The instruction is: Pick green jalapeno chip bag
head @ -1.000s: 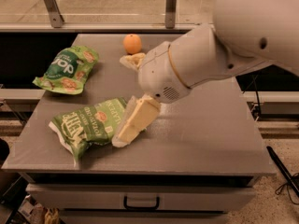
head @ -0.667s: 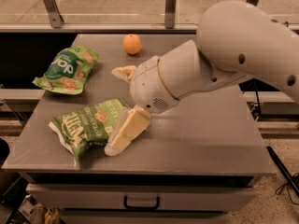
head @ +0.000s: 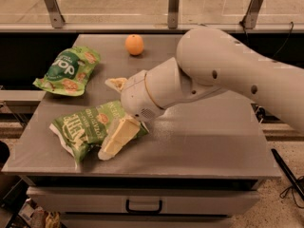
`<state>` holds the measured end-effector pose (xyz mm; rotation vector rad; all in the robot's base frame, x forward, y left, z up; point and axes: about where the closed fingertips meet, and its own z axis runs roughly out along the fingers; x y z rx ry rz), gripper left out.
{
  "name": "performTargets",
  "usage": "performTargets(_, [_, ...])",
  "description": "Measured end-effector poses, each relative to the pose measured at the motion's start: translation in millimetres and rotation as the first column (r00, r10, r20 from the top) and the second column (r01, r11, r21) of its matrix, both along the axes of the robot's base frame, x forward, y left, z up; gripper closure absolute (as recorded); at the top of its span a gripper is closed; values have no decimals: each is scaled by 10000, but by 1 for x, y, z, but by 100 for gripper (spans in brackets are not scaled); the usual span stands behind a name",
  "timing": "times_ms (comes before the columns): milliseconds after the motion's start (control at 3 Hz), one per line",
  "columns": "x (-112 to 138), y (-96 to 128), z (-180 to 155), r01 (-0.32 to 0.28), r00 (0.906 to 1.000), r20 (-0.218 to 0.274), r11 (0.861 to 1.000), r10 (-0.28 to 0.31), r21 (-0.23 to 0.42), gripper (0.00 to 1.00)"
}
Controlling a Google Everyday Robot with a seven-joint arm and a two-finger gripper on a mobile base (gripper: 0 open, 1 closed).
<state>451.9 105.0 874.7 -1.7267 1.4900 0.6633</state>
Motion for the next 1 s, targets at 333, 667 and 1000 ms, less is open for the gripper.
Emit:
performTargets(333, [4,15,-13,-232,9997,-71,9995,234,230,0])
performTargets(667, [6,31,-31,-427,9989,-171,9979,435,480,15])
performTargets(1000, [5,32,-30,-433,9989,-143,9980,440,470,38])
